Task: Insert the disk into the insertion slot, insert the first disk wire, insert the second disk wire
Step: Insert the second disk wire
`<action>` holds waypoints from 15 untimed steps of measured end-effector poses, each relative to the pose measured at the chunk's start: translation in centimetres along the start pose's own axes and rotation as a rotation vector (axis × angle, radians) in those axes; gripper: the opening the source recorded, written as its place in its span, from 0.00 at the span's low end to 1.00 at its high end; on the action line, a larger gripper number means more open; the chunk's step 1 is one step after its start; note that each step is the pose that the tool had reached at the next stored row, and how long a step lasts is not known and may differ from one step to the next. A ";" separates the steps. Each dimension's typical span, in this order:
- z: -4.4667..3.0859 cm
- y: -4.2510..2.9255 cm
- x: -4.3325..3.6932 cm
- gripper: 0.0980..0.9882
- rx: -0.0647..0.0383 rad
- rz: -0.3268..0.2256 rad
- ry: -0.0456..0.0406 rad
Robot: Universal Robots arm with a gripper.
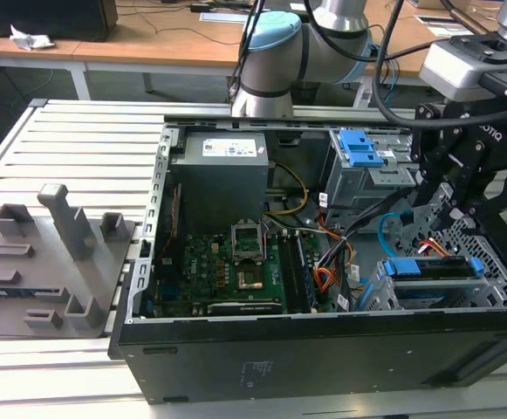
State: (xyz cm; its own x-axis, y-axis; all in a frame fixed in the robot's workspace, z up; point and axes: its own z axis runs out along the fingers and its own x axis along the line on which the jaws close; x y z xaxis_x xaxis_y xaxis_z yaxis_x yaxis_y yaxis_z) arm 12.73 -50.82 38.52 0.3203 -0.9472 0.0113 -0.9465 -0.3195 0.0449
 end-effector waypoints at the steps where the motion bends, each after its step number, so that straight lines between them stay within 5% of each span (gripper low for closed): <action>1: 0.05 -0.05 -0.16 0.36 0.000 -0.005 0.0001; 6: 0.93 0.09 -1.85 0.36 0.001 -0.023 0.0002; 15: 2.38 0.44 -1.91 0.36 0.000 -0.045 0.0047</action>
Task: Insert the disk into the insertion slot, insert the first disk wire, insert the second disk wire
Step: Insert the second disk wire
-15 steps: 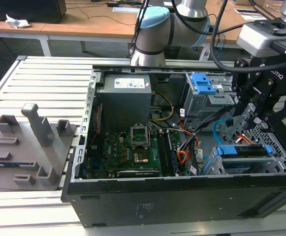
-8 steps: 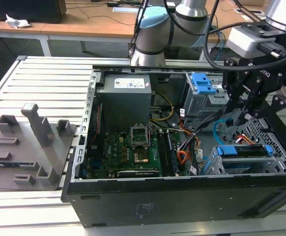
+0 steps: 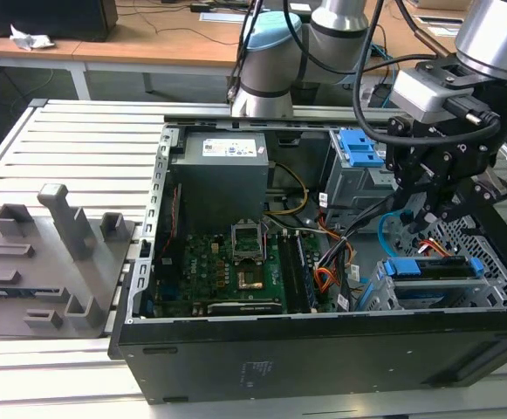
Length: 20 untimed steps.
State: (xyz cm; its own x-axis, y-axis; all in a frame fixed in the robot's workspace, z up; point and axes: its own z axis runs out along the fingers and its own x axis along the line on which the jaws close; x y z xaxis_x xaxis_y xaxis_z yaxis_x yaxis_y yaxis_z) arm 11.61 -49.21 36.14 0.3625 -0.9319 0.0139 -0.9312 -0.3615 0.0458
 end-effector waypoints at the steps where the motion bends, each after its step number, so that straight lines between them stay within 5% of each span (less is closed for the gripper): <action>1: 0.00 0.00 0.00 0.36 0.000 0.000 0.0000; 3: 0.01 0.00 0.00 0.35 0.000 0.000 0.0000; 6: 0.01 0.00 0.00 0.13 0.000 0.000 -0.0001; 8: 0.01 0.00 0.00 0.07 0.000 -0.001 0.0000; 14: 0.01 0.00 0.00 0.07 0.000 -0.001 0.0000; 20: 0.08 0.64 1.64 0.07 0.000 -0.001 0.0012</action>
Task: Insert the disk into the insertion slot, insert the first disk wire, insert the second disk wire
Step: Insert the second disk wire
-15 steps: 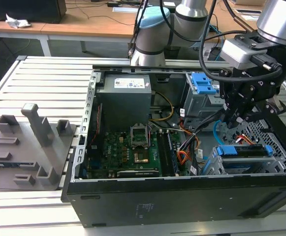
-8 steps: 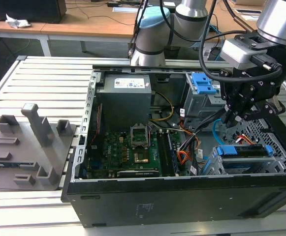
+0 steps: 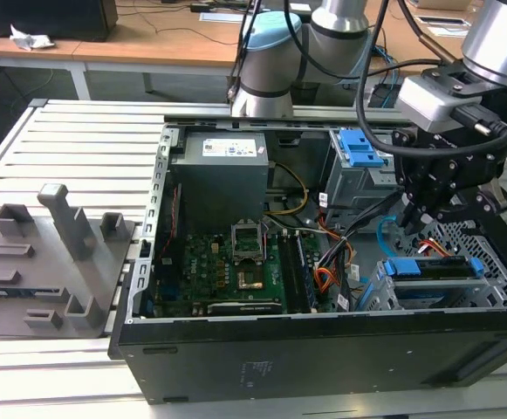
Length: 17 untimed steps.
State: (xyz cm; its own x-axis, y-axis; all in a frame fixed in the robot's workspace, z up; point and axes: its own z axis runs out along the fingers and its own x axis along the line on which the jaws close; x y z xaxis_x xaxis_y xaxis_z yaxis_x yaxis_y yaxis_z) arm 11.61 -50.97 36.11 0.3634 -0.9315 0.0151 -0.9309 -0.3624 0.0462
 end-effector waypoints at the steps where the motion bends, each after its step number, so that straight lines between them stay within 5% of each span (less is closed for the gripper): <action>1: 0.05 0.18 0.55 0.07 0.000 0.000 0.0004; 7: 1.11 -0.28 1.06 0.07 0.000 0.000 0.0006; 14: 1.32 -1.40 1.55 0.07 0.000 0.000 0.0005; 17: 1.41 -1.23 2.40 0.07 0.000 0.001 0.0005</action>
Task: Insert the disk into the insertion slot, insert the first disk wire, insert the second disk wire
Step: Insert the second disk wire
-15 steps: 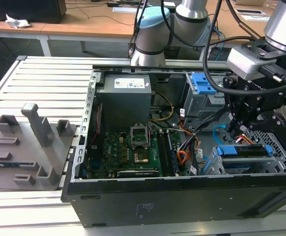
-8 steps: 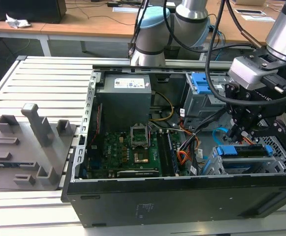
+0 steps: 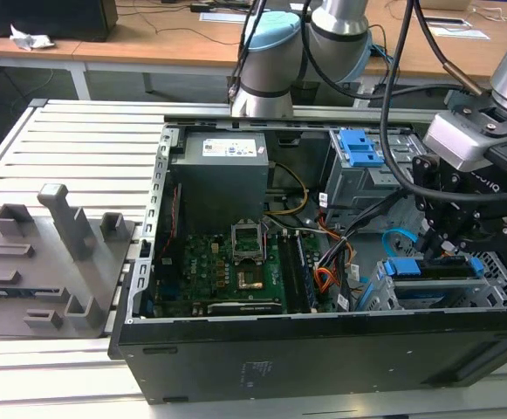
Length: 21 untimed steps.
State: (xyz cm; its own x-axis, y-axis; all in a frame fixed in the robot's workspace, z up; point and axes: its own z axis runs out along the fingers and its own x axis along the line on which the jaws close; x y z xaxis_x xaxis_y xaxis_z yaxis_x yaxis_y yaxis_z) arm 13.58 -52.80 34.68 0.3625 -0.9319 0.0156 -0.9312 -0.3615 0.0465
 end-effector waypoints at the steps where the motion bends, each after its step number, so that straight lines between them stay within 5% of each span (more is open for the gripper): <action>1: 0.03 0.03 0.17 0.07 0.000 0.000 -0.0002; 4: 0.02 0.01 0.18 0.07 0.000 0.006 -0.0001; 16: 0.08 0.00 0.18 0.07 -0.006 0.361 -0.0167; 21: 0.11 0.00 0.18 0.07 -0.007 0.462 -0.0213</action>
State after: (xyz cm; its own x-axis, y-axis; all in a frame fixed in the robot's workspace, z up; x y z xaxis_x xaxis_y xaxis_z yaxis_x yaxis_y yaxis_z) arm 13.64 -52.97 34.57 -0.0911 -0.9957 0.0158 -0.9947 0.0917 0.0465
